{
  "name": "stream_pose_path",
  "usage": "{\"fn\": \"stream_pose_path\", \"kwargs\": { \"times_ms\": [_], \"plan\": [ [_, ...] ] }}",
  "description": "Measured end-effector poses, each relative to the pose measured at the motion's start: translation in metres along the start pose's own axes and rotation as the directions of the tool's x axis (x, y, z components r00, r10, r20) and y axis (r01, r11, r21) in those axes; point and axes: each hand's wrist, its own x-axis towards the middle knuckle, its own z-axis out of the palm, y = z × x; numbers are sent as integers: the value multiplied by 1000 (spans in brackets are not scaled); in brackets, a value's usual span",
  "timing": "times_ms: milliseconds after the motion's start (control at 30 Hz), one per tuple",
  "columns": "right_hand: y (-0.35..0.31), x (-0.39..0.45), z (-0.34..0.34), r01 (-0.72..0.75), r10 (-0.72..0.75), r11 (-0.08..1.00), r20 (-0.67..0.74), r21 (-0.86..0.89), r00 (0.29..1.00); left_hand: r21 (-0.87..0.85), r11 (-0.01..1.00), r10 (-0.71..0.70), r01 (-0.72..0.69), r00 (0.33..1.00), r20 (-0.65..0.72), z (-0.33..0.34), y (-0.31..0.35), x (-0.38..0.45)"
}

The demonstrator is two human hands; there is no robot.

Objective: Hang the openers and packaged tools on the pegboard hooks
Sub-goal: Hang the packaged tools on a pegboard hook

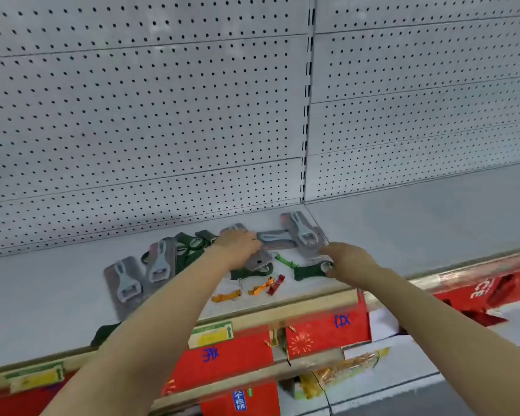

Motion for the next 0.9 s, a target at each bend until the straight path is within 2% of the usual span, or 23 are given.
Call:
{"fn": "stream_pose_path", "kwargs": {
  "times_ms": [133, 233, 333, 433, 533, 633, 733, 833, 900],
  "plan": [
    [5, 26, -9, -28, 34, 998, 122, -49, 992, 105, 989, 104, -101, 994, -25, 8, -7, 29],
    [13, 44, -9, 9, 0, 997, 114, -80, 994, 173, 973, 152, -150, 988, 5, 10, -11, 48],
    [24, 58, -7, 80, -70, 987, 79, -139, 994, 201, 963, 165, -180, 982, 88, 12, -17, 59],
    [29, 67, -12, 182, -173, 965, 64, -189, 983, 246, 934, 249, -259, 966, 73, 13, -22, 61],
    [37, 82, -15, 327, -329, 890, 47, -317, 943, 308, 889, 328, -339, 941, 90, 19, -26, 61],
    [47, 100, -12, 469, -487, 755, 86, -458, 869, 225, 904, 358, -363, 931, 63, 22, -30, 57],
    [52, 119, -8, 574, -597, 579, 179, -580, 782, 101, 945, 312, -311, 950, 1, 19, -38, 50],
    [53, 136, -10, 636, -638, 454, 270, -624, 721, -63, 982, 168, -177, 978, -126, 12, -47, 37],
    [49, 144, -11, 677, -663, 397, 316, -620, 679, -237, 969, 9, -71, 967, -254, 10, -48, 29]
  ]
}}
